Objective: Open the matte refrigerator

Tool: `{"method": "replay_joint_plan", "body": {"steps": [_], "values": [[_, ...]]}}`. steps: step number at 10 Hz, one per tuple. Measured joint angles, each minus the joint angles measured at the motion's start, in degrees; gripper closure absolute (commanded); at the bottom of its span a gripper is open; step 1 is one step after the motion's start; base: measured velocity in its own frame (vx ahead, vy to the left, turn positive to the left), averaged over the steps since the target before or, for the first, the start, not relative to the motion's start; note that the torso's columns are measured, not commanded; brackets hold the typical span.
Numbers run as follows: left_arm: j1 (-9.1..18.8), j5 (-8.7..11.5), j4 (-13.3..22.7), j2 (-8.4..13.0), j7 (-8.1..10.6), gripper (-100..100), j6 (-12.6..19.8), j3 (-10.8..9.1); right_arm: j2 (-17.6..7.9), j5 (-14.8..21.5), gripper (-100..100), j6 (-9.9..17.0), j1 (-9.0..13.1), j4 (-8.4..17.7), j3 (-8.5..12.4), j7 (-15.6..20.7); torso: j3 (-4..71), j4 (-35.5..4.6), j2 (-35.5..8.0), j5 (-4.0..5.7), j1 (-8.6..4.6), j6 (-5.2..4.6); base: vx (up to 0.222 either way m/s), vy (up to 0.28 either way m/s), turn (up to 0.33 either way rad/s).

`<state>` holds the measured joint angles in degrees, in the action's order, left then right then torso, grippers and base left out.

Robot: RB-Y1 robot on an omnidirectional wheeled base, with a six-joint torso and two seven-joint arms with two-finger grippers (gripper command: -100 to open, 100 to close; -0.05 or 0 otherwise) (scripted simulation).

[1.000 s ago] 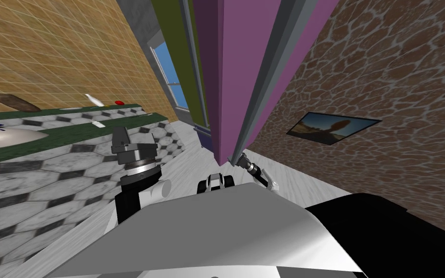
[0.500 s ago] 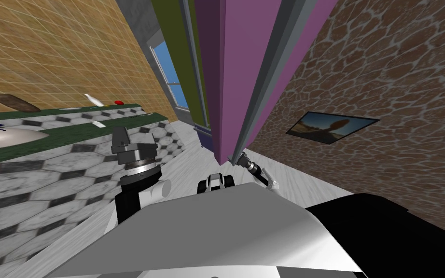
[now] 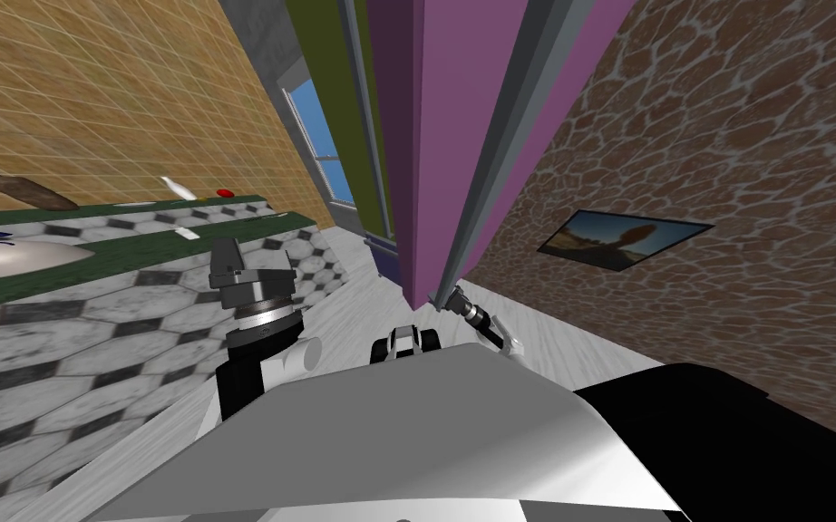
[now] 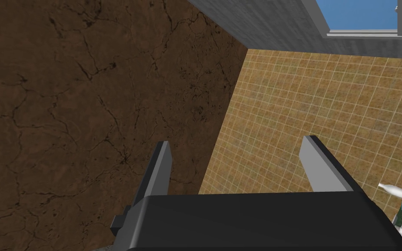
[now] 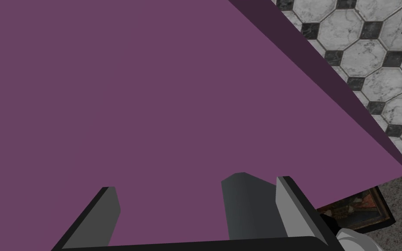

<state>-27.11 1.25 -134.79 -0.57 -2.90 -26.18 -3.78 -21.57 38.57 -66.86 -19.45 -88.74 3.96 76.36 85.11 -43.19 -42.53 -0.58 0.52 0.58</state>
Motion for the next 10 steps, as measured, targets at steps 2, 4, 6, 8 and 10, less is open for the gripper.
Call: {"method": "replay_joint_plan", "body": {"steps": [2,4,6,8,10], "values": [[0.00,0.00,0.00,0.00,0.00,0,0.00,0.00,0.01,0.15,-100,0.35,-0.08,-0.34,-0.03,-0.15,0.01,-0.03,-0.01,0.00,0.04,0.04,-0.017,0.002,-0.014],[0.00,0.00,0.00,0.00,0.00,0,0.00,0.00,-1.49,0.13,-100,1.57,-0.28,-0.70,0.55,-1.54,-0.30,0.21,-0.04,0.11,-0.17,-0.28,-0.054,0.034,-0.019],[0.00,0.00,0.00,0.00,0.00,0,0.00,0.00,-2.47,0.23,-100,2.86,0.05,-1.11,0.91,-2.80,-0.30,0.08,-0.12,0.12,-0.17,-0.28,-0.027,0.017,-0.001],[0.00,0.00,0.00,0.00,0.00,0,0.00,0.00,-2.78,0.14,-100,3.07,0.53,-0.80,1.04,-3.13,-0.28,0.03,-0.15,0.07,-0.18,-0.31,-0.006,0.004,-0.002],[0.00,0.00,0.00,0.00,0.00,0,0.00,0.00,-3.33,0.40,-100,4.00,0.35,-1.87,1.01,-3.92,-0.20,-0.19,-0.24,-0.05,-0.14,-0.22,-0.022,0.014,-0.010]]}}
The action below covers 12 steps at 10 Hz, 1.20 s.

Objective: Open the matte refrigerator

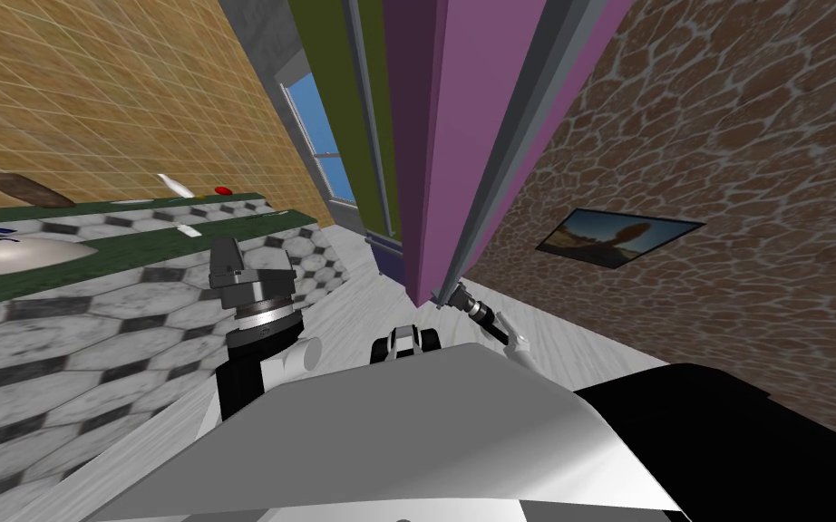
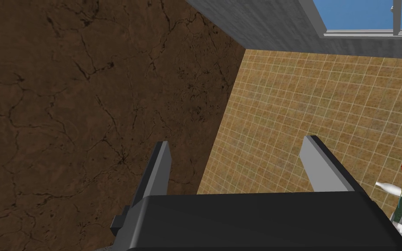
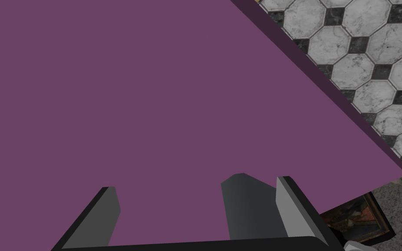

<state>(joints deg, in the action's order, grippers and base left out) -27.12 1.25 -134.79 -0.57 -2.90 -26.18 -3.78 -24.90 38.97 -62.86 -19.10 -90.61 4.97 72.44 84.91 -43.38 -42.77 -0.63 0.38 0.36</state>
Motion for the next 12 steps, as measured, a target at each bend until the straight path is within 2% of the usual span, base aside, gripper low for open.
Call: {"method": "replay_joint_plan", "body": {"steps": [3,5,8,9,12], "values": [[0.00,0.00,0.00,0.00,0.00,0,0.00,0.00,-0.34,-0.05,-100,0.43,0.42,0.20,0.10,-0.50,0.03,-0.06,0.01,-0.05,0.01,-0.01,-0.001,0.002,0.004],[0.00,0.00,0.00,0.00,0.00,0,0.00,0.00,-0.35,-0.48,-100,-0.72,0.43,1.04,0.31,-0.22,-0.03,-0.01,0.04,-0.01,-0.03,-0.06,0.004,0.001,-0.004],[0.00,0.00,0.00,0.00,0.00,0,0.00,0.00,-0.67,-0.60,-100,-0.67,-0.41,0.17,0.63,-0.44,-0.06,-0.08,-0.10,-0.05,-0.02,-0.11,0.000,0.000,0.000],[0.00,0.00,0.00,0.00,0.00,0,0.00,0.00,-0.59,-0.55,-100,-0.75,0.09,0.69,0.48,-0.46,-0.04,-0.06,-0.02,-0.04,-0.03,-0.06,-0.030,0.025,-0.019],[0.00,0.00,0.00,0.00,0.00,0,0.00,0.00,-2.81,-0.27,-100,1.47,0.00,-0.13,0.99,-2.82,-0.25,0.18,-0.10,0.07,0.04,-0.16,-0.044,0.032,-0.007]]}}
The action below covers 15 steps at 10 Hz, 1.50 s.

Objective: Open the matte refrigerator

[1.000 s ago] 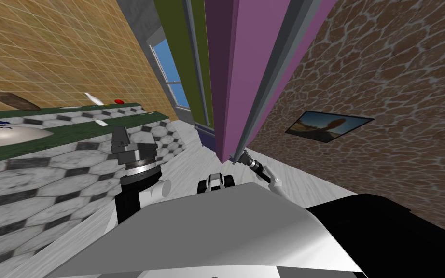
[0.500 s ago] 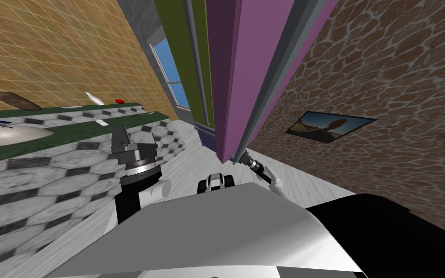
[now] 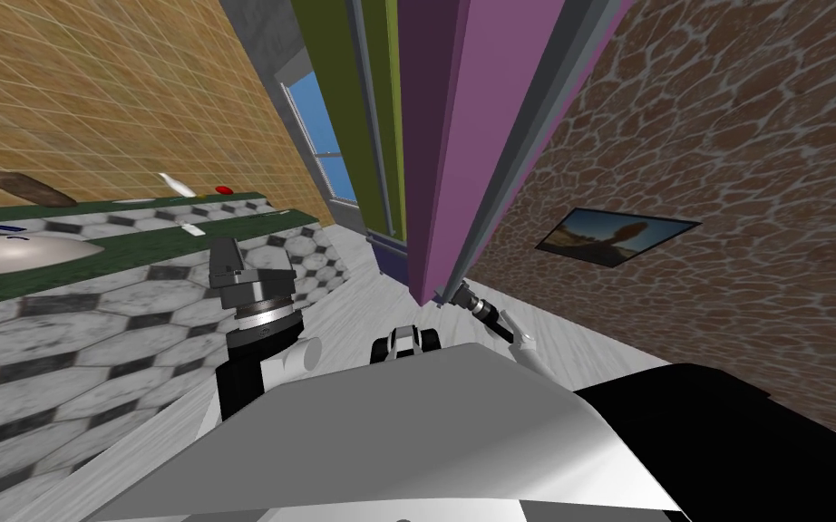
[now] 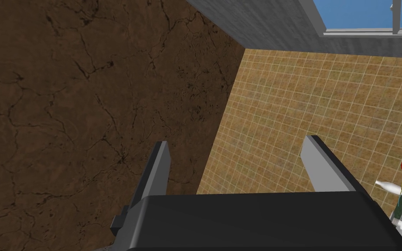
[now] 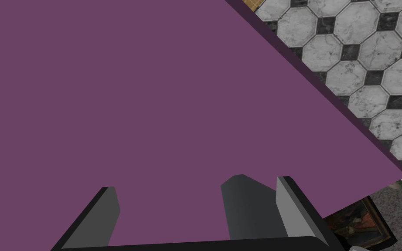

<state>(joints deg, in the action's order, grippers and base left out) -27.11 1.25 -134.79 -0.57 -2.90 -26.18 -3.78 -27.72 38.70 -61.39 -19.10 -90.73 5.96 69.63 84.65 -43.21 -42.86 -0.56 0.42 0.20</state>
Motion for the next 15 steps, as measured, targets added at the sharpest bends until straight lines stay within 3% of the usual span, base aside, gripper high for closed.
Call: {"method": "replay_joint_plan", "body": {"steps": [2,6,9,15], "values": [[0.00,0.00,0.00,0.00,0.00,0,0.00,0.00,-1.03,-0.24,-100,0.62,-0.21,-0.60,0.44,-1.39,-0.03,-0.24,-0.15,-0.15,0.10,-0.01,-0.010,0.008,-0.004],[0.00,0.00,0.00,0.00,0.00,0,0.00,0.00,-1.82,-0.72,-100,-0.06,0.53,0.62,0.78,-1.90,0.05,-0.34,-0.13,-0.30,0.05,-0.04,-0.007,0.009,0.000],[0.00,0.00,0.00,0.00,0.00,0,0.00,0.00,-2.38,-0.76,-100,0.43,-0.03,-0.47,1.01,-2.63,0.12,-0.51,-0.25,-0.52,0.23,-0.10,-0.009,0.007,0.000],[-0.01,0.00,0.00,0.00,0.00,0,0.00,0.00,-2.12,-0.63,-100,0.93,0.76,-0.06,0.59,-3.09,0.07,-0.53,-0.19,-0.54,0.29,0.03,0.000,0.002,-0.004]]}}
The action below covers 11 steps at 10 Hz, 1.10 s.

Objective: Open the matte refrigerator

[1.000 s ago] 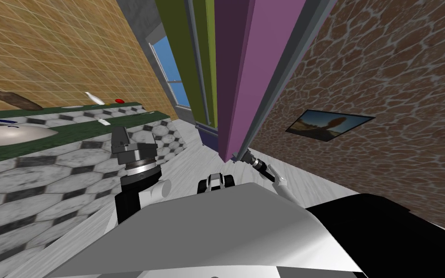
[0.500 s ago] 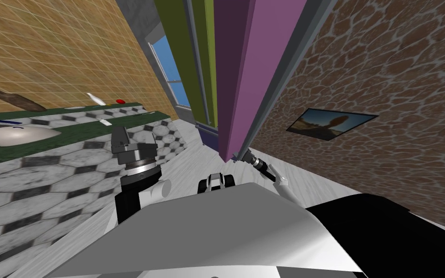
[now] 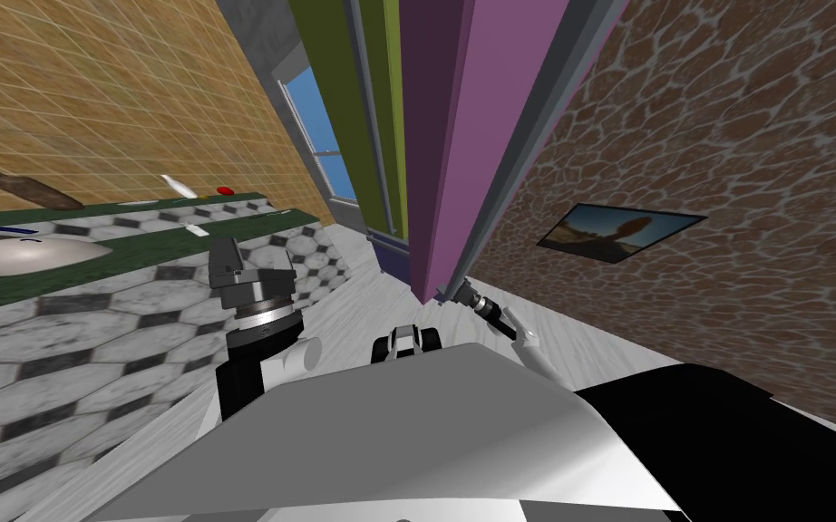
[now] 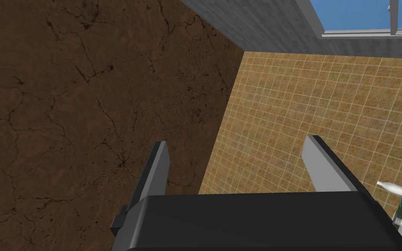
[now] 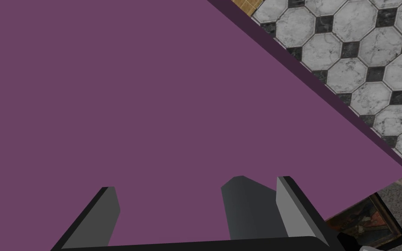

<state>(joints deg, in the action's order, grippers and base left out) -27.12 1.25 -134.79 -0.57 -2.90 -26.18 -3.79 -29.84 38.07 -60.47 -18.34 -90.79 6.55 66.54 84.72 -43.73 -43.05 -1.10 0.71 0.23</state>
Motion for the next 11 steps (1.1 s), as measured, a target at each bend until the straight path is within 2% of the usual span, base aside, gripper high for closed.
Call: {"method": "replay_joint_plan", "body": {"steps": [3,6,11], "values": [[0.00,0.00,0.00,0.00,0.00,0,0.00,0.00,0.35,-0.01,-100,0.17,-0.60,-0.60,0.04,0.30,-0.10,0.07,-0.09,0.07,0.04,-0.06,-0.004,0.006,-0.007],[0.00,0.00,0.00,0.00,0.00,0,0.00,0.00,-1.55,-0.11,-100,1.61,-1.09,-0.75,0.50,-1.92,-0.30,0.36,-0.20,0.25,0.06,-0.17,-0.032,0.017,-0.004],[0.00,0.00,0.00,0.00,0.00,0,0.00,0.00,-2.32,-0.15,-100,2.70,-1.24,-1.72,0.51,-3.47,-0.29,0.11,-0.33,-0.01,0.26,-0.17,-0.003,0.002,0.000]]}}
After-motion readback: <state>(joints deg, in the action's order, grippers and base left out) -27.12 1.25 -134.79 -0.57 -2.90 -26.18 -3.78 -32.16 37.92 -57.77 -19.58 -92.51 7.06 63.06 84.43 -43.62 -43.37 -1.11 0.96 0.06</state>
